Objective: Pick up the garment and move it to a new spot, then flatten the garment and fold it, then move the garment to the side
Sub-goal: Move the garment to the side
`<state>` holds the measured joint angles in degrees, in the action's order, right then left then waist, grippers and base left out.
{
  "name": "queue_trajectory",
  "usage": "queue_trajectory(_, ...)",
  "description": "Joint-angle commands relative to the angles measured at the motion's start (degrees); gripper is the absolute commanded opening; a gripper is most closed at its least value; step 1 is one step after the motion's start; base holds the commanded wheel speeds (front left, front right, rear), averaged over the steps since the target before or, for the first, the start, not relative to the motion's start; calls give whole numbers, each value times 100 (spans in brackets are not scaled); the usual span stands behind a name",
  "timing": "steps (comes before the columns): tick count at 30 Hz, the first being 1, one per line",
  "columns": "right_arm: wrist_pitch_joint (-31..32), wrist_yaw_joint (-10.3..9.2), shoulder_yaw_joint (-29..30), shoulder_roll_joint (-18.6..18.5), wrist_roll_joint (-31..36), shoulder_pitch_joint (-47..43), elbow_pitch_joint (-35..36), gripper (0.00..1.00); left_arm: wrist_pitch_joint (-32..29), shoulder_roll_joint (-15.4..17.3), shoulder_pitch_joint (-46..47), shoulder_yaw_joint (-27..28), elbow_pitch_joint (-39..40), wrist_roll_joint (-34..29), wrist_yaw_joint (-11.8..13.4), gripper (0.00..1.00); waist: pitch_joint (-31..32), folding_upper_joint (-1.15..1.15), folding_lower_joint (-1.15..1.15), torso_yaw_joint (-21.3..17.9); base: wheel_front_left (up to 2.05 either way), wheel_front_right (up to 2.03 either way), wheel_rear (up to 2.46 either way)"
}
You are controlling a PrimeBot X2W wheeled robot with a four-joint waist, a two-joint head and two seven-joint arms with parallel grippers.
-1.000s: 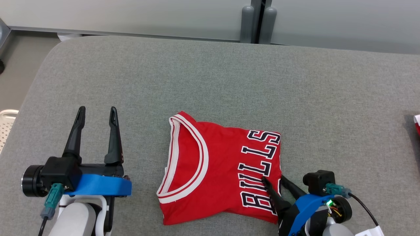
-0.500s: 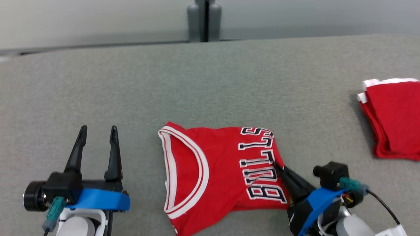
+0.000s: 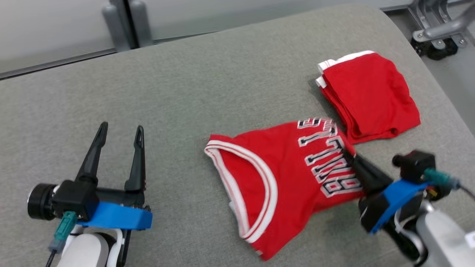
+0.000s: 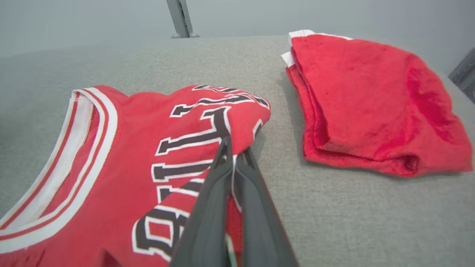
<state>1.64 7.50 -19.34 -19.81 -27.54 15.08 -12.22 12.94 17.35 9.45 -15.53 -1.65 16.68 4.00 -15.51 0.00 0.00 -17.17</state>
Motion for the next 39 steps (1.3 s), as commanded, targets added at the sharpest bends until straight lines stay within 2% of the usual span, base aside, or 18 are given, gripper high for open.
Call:
queue_trajectory(1, -101, -2, 12, -127, -54, 398, -78, 0, -52, 72, 130, -1, 85, -47, -17, 100, -97, 0, 0, -69, 0, 0, 0)
queue_trajectory(8, -488, -2, 294, -668, 11, 1629, -692, 0, -182, 154, 545, -86, 283, -153, -83, 100, -616, 0, 0, -37, 0, 0, 0)
queue_trajectory(16, -726, -2, 1453, -1052, 275, 2165, -1642, 0, -120, 171, 893, -166, 276, -219, -146, 100, -1061, 0, 0, 92, 0, 0, 0)
queue_trajectory(21, -614, -2, 2130, -891, 671, 1969, -2003, 0, -94, 185, 1038, -256, 251, -245, -221, 100, -1204, 0, 0, 99, 0, 0, 0)
queue_trajectory(26, -544, -2, 2571, -662, 983, 1804, -2096, 0, -97, 219, 1138, -313, 244, -275, -257, 100, -1319, 0, 0, 79, 0, 0, 0)
queue_trajectory(27, -583, -2, 2658, -635, 1028, 1787, -2126, 8, -105, 222, 1159, -331, 244, -282, -263, 100, -1339, 0, 0, 83, 0, 0, 0)
queue_trajectory(28, -583, -2, 2658, -635, 1028, 1787, -2126, 8, -105, 222, 1159, -331, 244, -282, -263, 100, -1339, 0, 0, 83, 0, 0, 0)
queue_trajectory(30, -626, -2, 2780, -550, 1103, 1744, -2202, 49, -109, 230, 1192, -353, 231, -287, -287, 100, -1363, 0, 0, 96, 0, 0, 0)
queue_trajectory(31, -660, -2, 2813, -502, 1152, 1738, -2199, 65, -109, 235, 1207, -365, 222, -292, -296, 100, -1369, 0, 0, 105, 0, 0, 0)
queue_trajectory(32, -693, -2, 2847, -462, 1218, 1715, -2194, 73, -107, 242, 1219, -375, 213, -291, -290, 100, -1371, 0, 0, 114, 0, 0, 0)
queue_trajectory(33, -730, -2, 2901, -464, 1298, 1683, -2212, 100, -104, 245, 1229, -387, 200, -286, -302, 100, -1367, 0, 0, 134, 0, 0, 0)
queue_trajectory(39, -1020, -2, 3512, -242, 1892, 1327, -2165, 100, -53, 210, 1077, -418, 98, -209, -265, 100, -1175, 0, 0, 235, 0, 0, 0)
